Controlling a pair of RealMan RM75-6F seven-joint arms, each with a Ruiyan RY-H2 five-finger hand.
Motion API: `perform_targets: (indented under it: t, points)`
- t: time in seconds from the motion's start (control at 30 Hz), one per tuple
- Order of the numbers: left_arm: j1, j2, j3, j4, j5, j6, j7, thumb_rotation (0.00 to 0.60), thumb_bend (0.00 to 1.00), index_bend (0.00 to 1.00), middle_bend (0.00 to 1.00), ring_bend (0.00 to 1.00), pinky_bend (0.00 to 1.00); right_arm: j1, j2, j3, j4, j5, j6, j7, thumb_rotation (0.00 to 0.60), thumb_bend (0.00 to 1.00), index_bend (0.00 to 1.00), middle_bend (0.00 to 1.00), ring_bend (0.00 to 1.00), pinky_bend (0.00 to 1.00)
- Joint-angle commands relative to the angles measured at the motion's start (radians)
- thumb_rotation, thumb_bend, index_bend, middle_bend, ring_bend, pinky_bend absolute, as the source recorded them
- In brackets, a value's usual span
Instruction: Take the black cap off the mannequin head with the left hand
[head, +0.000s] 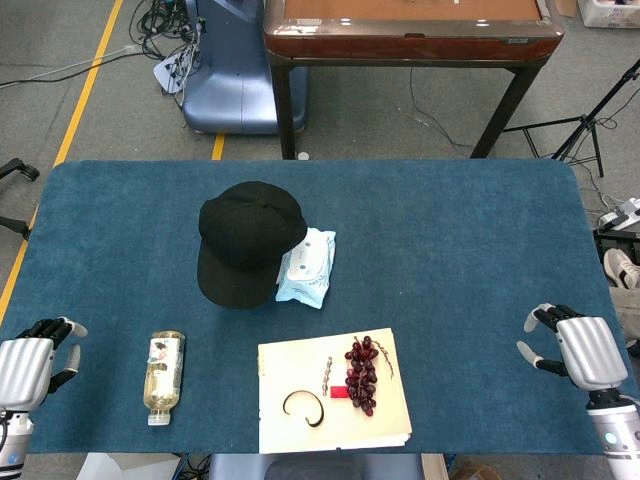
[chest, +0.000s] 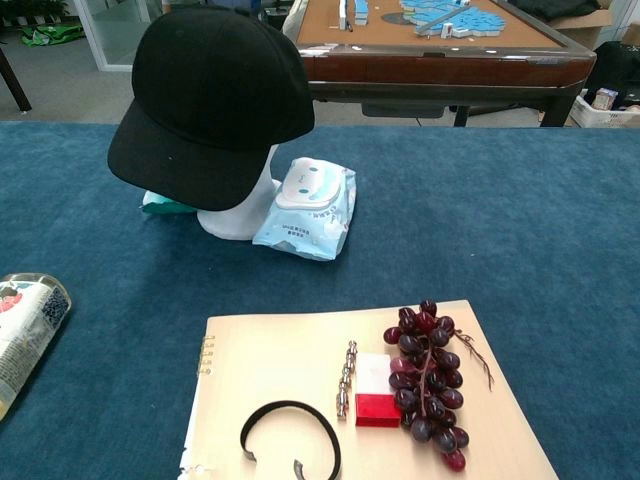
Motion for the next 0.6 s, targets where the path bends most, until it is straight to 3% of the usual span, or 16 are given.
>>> perform_targets:
  t: [0.03,0.37,0.6]
  points:
    - [-0.006,-0.003,0.002,0.0,-0.008,-0.018,0.008,0.6,0.49,0.46,0.43,0.35,0.52,-0.008,-0.01,-0.004,0.018,0.009,0.0,0.016,0.6,0.24,0.55,0.5,0.46,0.66]
    - [-0.035,-0.009,-0.001,-0.029,0.008,-0.048,0.015,0.6,0.49,0.46,0.44,0.37,0.54,0.01,-0.032,0.014,0.055,0.012,-0.006,0.031,0.6,0.24,0.55,0.5,0.46,0.66]
    - [-0.096,-0.061,-0.002,0.006,0.081,-0.084,-0.001,0.6,0.22,0.48,0.53,0.49,0.66,0.009,-0.039,0.028,0.092,0.034,-0.003,0.04,0.6,0.24,0.56,0.5,0.46,0.66]
